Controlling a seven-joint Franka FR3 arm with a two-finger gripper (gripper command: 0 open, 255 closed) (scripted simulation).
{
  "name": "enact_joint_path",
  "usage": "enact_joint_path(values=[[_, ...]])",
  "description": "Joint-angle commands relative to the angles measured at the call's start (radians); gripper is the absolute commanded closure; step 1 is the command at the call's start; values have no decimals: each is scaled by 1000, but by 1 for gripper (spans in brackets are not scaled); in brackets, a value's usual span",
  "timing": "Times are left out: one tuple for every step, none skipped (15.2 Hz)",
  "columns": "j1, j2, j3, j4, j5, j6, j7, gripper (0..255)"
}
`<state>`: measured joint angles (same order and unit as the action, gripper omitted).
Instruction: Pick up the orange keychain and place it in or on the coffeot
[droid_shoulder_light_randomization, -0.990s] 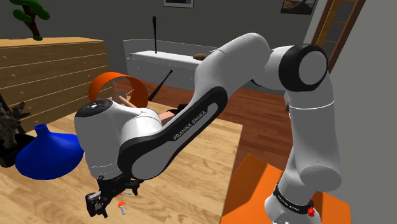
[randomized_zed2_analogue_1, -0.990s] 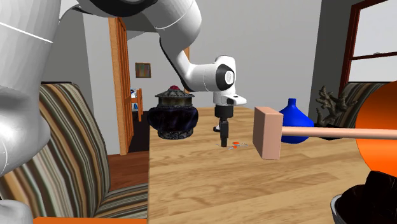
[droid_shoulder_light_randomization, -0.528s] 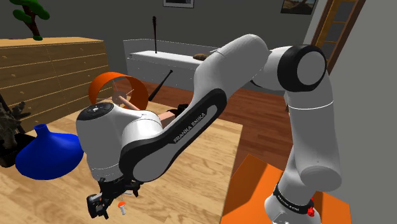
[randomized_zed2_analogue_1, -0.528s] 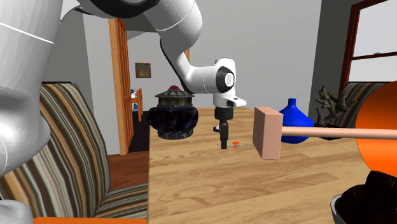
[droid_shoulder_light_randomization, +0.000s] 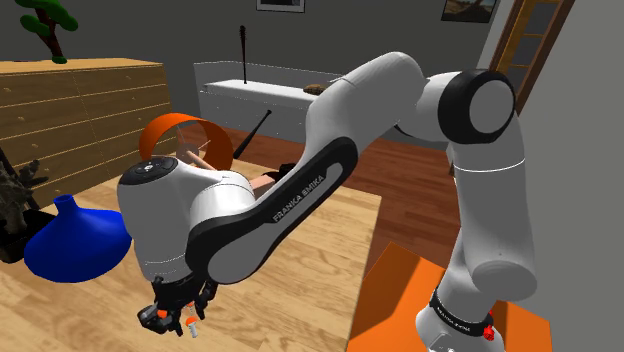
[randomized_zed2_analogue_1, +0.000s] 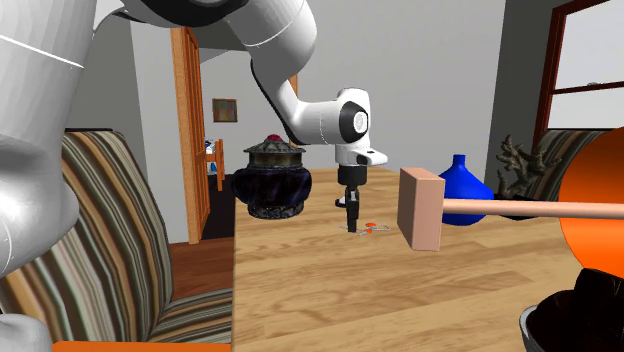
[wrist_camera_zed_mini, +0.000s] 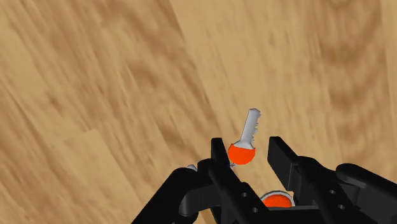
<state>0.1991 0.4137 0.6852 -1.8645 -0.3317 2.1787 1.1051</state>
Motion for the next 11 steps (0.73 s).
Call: enact_joint_path(values=[[1,11,-4,-2,-2,1,0,255],[0,7,-2,-6,0,2,0,255],[-1,7,-2,-8,0,3,0,255],[-4,-1,2,-4,6,-7,-4,255],[-6,-8,5,0,13,-17,-8,255],[-9,-15,9,5,19,-27,-12,255],[-11,-22,12,10,25,-38,-16,255],[-14,-29,16,15,31,-48,-20,255],[-16,-36,19,20,37,-59,-24,255],[-18,-43,22,26,43,-70,-28,255],[-20,-49,25,32,49,-80,-31,255]])
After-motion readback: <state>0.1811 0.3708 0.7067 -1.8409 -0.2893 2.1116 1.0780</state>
